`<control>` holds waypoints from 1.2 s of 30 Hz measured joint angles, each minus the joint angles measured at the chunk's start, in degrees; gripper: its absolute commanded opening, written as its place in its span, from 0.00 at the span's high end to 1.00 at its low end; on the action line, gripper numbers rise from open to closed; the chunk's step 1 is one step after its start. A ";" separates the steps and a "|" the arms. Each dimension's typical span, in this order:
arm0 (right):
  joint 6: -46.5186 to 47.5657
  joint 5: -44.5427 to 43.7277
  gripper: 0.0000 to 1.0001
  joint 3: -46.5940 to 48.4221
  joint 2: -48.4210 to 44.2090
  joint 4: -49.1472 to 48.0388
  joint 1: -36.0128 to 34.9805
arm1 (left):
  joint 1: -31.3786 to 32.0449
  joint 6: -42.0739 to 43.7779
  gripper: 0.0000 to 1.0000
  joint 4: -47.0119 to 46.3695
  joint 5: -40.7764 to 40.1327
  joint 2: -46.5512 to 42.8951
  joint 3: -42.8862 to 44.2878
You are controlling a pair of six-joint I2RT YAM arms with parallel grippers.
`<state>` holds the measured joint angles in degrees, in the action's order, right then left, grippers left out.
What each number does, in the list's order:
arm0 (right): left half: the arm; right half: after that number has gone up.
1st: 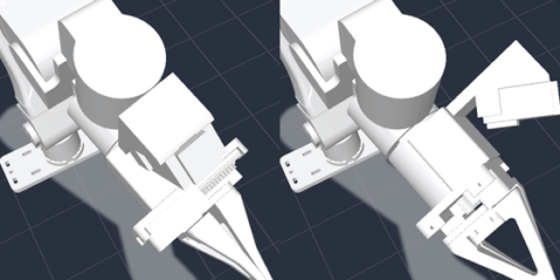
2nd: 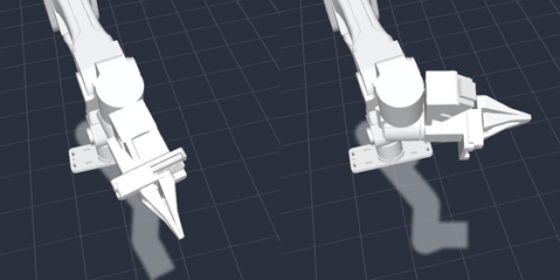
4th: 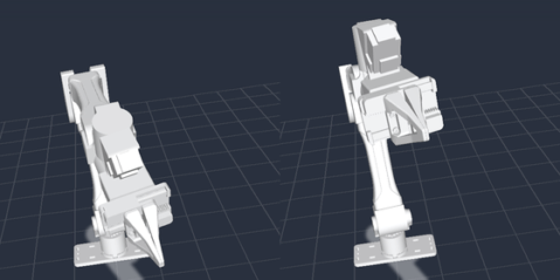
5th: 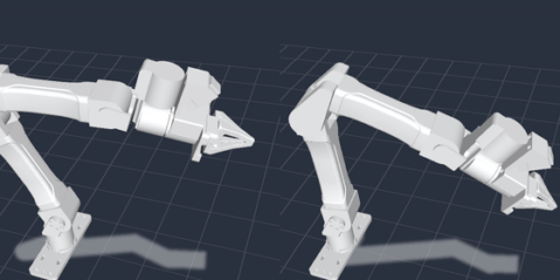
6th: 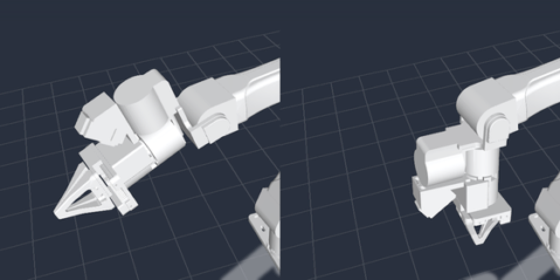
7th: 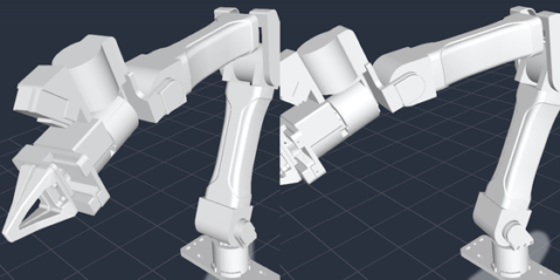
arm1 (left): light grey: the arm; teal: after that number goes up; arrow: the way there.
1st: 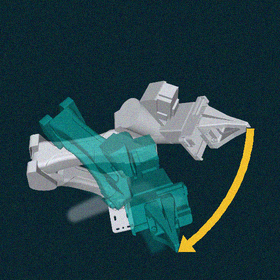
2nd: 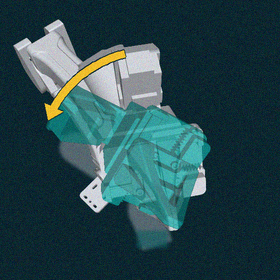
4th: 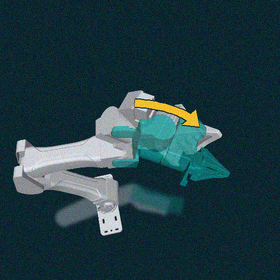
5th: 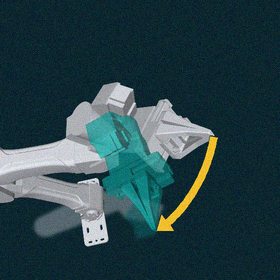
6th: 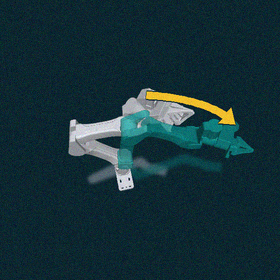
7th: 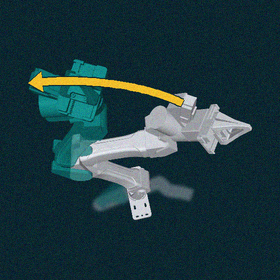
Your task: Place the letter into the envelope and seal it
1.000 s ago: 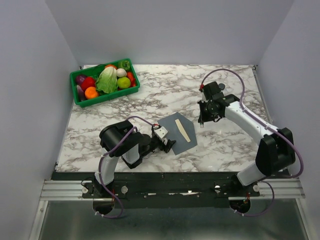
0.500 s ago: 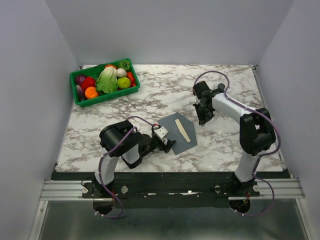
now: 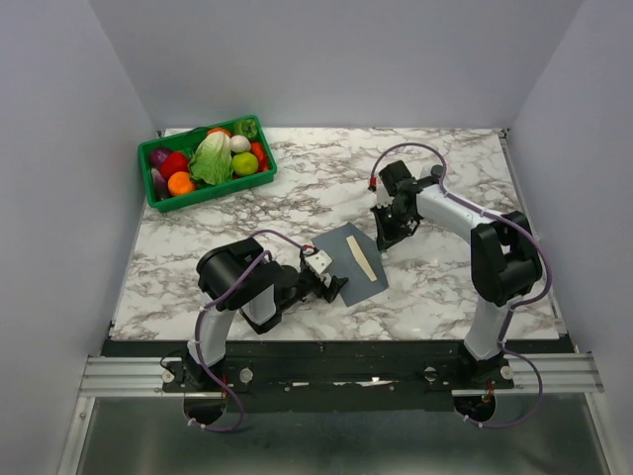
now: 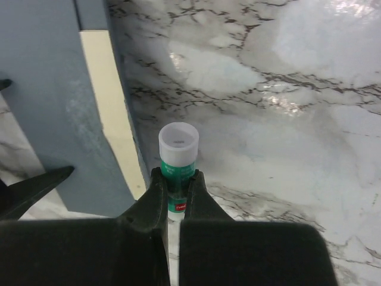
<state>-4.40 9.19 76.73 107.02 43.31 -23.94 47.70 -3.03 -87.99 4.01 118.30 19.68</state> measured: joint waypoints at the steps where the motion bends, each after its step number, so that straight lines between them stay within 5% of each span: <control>1: 0.00 1.05 0.99 -0.15 -0.35 -0.04 -0.22 | 0.00 0.00 0.10 0.00 0.00 0.00 0.02; 29: -2.21 6.38 0.99 -5.44 1.81 -3.52 -6.32 | 0.79 -0.90 0.10 0.46 -1.95 -3.04 -1.90; 33: -2.64 6.67 0.99 -5.53 1.86 -3.82 -6.32 | 1.07 -1.60 0.27 2.29 -3.10 -6.49 -4.13; 34: -2.67 6.69 0.99 -5.55 1.84 -3.85 -6.32 | 1.07 -1.77 0.45 3.54 -3.43 -7.48 -4.33; 36: -2.71 6.69 0.99 -5.57 1.84 -3.87 -6.32 | 1.03 -2.47 0.61 5.92 -3.96 -9.35 -4.31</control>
<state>-7.11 15.88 71.16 108.86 39.44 -30.26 48.73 -5.50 -82.06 0.05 108.95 15.38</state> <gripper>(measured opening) 0.074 0.655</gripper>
